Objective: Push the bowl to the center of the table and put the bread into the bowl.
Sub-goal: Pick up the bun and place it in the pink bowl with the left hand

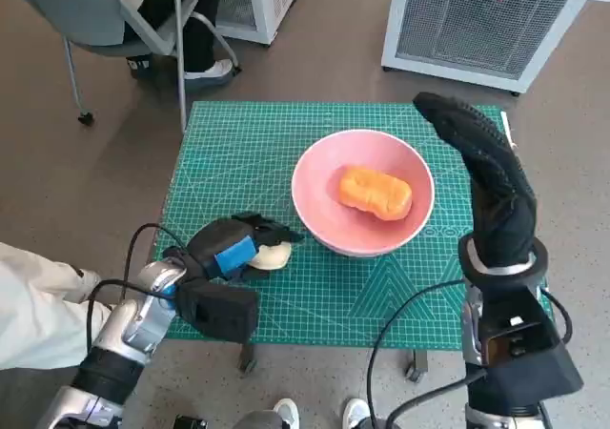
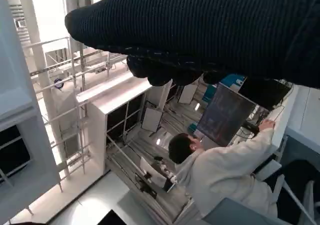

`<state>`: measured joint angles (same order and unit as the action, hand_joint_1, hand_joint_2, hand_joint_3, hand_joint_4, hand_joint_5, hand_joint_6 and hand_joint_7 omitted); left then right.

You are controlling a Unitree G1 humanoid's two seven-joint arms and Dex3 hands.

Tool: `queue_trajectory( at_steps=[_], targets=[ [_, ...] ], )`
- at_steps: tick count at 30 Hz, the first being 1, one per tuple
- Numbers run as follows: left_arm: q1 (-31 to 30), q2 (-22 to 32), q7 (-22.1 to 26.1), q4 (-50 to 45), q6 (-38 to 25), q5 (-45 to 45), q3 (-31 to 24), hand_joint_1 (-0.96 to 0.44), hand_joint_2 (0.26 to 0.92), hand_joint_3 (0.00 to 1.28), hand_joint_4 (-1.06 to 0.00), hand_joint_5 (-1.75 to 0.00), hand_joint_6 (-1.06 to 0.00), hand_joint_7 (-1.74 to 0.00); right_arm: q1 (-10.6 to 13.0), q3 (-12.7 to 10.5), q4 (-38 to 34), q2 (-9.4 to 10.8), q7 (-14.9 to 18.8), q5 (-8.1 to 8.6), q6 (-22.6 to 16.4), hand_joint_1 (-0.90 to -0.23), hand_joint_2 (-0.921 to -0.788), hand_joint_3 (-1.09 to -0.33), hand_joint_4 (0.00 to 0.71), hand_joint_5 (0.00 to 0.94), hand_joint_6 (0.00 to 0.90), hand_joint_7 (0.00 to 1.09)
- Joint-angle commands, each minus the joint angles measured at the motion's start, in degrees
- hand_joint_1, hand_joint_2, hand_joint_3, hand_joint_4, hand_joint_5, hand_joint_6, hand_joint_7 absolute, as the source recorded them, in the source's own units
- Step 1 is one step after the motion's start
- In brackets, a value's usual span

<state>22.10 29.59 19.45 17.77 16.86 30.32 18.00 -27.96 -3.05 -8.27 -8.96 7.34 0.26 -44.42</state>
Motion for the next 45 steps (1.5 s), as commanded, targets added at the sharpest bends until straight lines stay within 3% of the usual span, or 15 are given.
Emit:
queue_trajectory(
  at_steps=[1, 15, 22, 29, 35, 40, 44, 45],
  targets=[
    [-2.0, 1.6, 2.6, -3.2, -0.5, -2.7, -1.4, 0.00, 0.920, 0.13, -0.63, -1.31, -0.56, -1.13, 1.5, 0.1, 0.1, -0.2, 0.1, 0.18, 0.8, -0.388, -0.921, -0.548, 0.414, 0.009, -0.001, 0.93],
    [-1.9, 5.4, 8.6, -18.1, -5.3, -11.0, -10.1, 0.00, 0.920, 0.08, -0.67, -1.27, -0.62, -1.09, 1.3, 0.0, -0.2, 0.2, -0.1, -0.05, 0.7, -0.388, -0.921, -0.548, 0.414, 0.010, -0.001, 0.93],
    [0.8, 4.6, 6.4, -23.4, -5.5, -13.2, -14.2, 0.00, 0.919, 0.03, -0.71, -1.21, -0.70, -1.03, 1.1, -0.1, -0.5, 0.2, 0.0, 0.26, 0.5, -0.387, -0.921, -0.549, 0.415, 0.012, -0.001, 0.93],
    [5.7, 0.5, 2.5, -26.4, -5.6, -12.4, -13.6, 0.00, 0.907, 0.01, -0.73, -1.16, -0.77, -0.98, 0.6, 0.0, -1.0, 0.3, 0.0, 0.44, 0.3, -0.388, -0.921, -0.548, 0.418, 0.014, -0.001, 0.93],
    [11.6, -4.6, -0.5, -22.6, -3.2, -10.4, -9.7, 0.00, 0.893, 0.00, -0.77, -1.12, -0.81, -0.94, 0.0, 0.1, -1.9, 0.5, 0.0, 0.41, -0.3, -0.388, -0.921, -0.547, 0.418, 0.014, 0.000, 0.93],
    [15.8, -7.4, -2.2, -15.3, 0.8, -9.2, -6.6, 0.00, 0.907, 0.01, -0.72, -1.15, -0.78, -0.99, -0.3, 0.1, -2.5, 0.7, 0.0, 0.40, -0.6, -0.386, -0.921, -0.547, 0.418, 0.015, 0.000, 0.93],
    [19.7, -9.2, -1.5, -6.9, 4.3, -8.7, -3.6, 0.00, 0.917, 0.05, -0.67, -1.23, -0.71, -1.04, -0.4, 0.2, -2.6, 0.9, 0.0, 0.43, -0.8, -0.385, -0.921, -0.547, 0.419, 0.016, 0.000, 0.92],
    [20.8, -9.3, -0.4, -4.4, 4.7, -8.4, -2.5, 0.00, 0.918, 0.12, -0.60, -1.27, -0.61, -1.17, -0.3, 0.2, -2.4, 0.9, 0.0, 0.46, -0.8, -0.385, -0.921, -0.547, 0.419, 0.016, 0.001, 0.92]
  ],
)
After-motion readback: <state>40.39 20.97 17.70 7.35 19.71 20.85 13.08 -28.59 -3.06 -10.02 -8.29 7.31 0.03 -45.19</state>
